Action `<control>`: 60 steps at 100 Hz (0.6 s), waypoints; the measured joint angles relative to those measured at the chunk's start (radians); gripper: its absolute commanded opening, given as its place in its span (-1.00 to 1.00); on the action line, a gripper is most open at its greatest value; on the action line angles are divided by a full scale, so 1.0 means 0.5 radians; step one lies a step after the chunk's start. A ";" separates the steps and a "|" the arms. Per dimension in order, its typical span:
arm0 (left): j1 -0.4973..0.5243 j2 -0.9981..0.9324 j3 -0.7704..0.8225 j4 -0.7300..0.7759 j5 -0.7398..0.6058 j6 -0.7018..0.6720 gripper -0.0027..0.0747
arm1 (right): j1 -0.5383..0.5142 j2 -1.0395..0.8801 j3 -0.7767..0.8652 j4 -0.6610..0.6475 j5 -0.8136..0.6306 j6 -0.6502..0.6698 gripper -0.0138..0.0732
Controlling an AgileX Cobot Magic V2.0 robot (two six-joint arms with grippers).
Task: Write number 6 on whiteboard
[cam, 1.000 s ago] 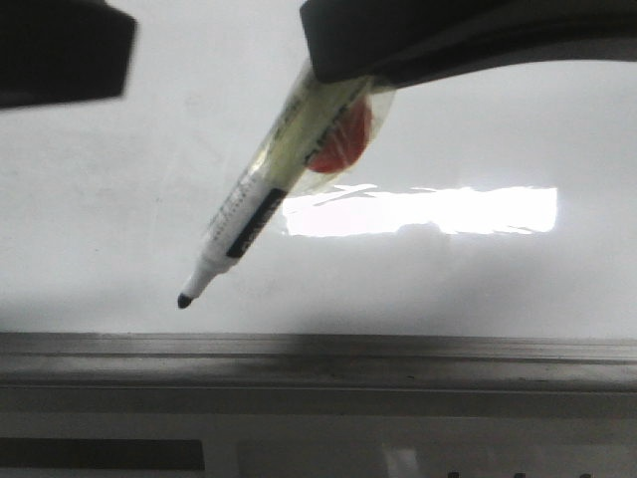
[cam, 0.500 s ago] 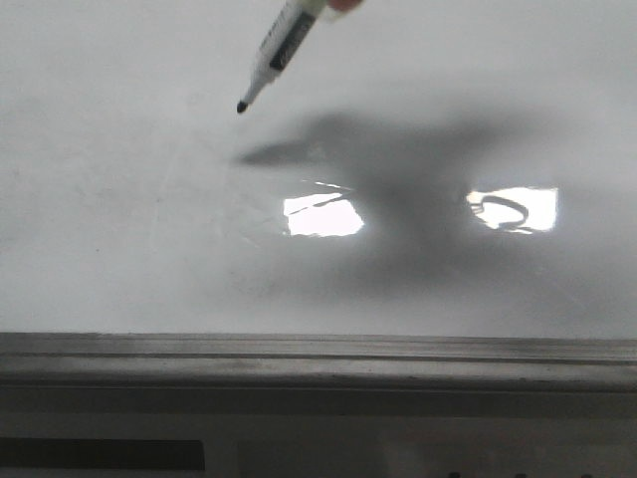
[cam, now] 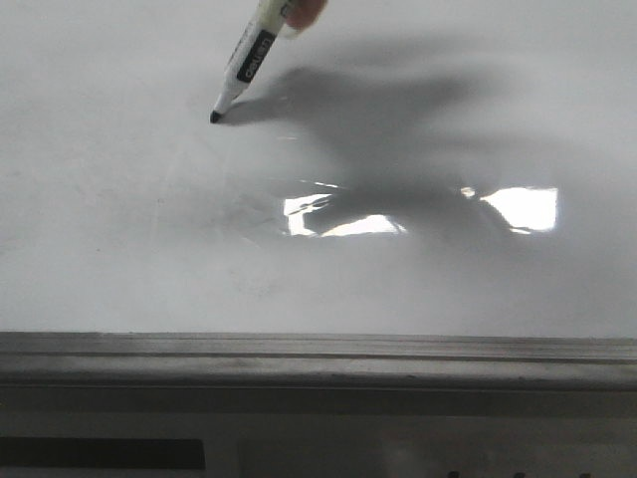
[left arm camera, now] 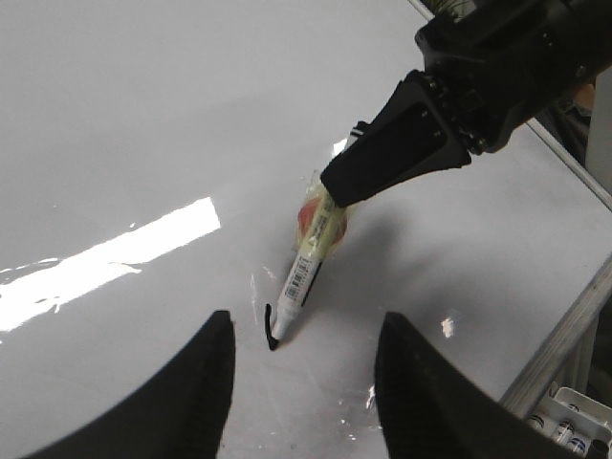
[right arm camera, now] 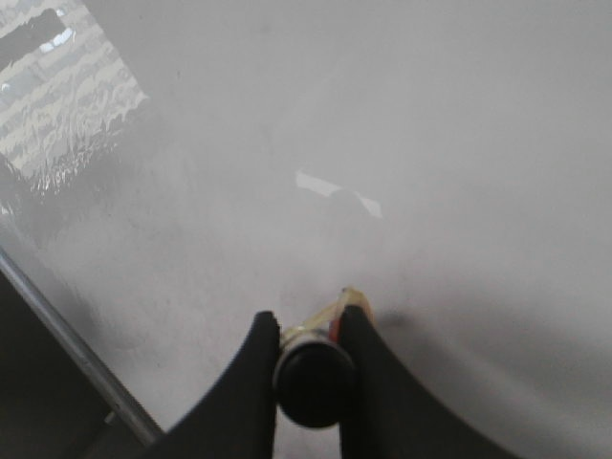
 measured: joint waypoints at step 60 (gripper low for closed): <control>0.000 0.000 0.000 0.000 0.037 0.000 -0.11 | 0.073 -0.007 -0.038 -0.132 0.251 0.000 -0.83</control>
